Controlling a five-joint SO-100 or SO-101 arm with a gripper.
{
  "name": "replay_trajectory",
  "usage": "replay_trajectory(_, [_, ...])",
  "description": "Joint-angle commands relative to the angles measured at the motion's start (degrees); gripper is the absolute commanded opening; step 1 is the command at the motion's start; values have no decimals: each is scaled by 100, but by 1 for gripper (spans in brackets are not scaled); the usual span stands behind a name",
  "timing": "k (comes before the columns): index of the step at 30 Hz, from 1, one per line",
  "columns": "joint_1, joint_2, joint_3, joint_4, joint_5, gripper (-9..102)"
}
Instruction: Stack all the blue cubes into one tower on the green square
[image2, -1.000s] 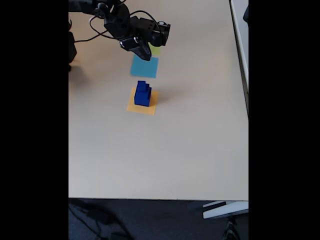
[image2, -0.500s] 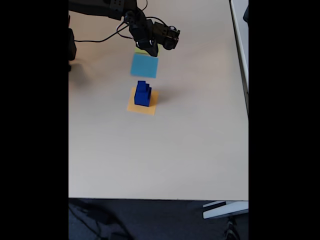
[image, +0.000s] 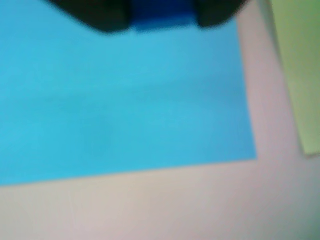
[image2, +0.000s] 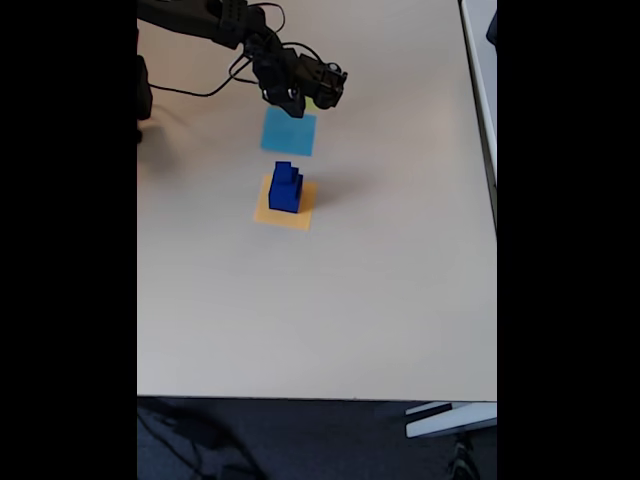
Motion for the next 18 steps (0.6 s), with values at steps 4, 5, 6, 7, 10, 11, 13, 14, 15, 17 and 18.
replay_trajectory(4, [123, 527, 343, -457, -62, 0])
replay_trajectory(5, [114, 545, 439, -571, -35, 0])
replay_trajectory(6, [97, 545, 545, -712, -18, 0])
replay_trajectory(7, [79, 554, 650, -844, 9, 0])
replay_trajectory(10, [35, 510, 844, -1107, 105, 0])
replay_trajectory(11, [26, 501, 896, -1178, 114, 0])
replay_trajectory(13, [18, 475, 1020, -1318, 149, 0])
replay_trajectory(14, [18, 475, 1063, -1389, 149, 0])
replay_trajectory(15, [18, 466, 1081, -1415, 149, 1])
replay_trajectory(17, [26, 457, 1081, -1415, 114, 1])
replay_trajectory(18, [35, 457, 1081, -1415, 105, 1])
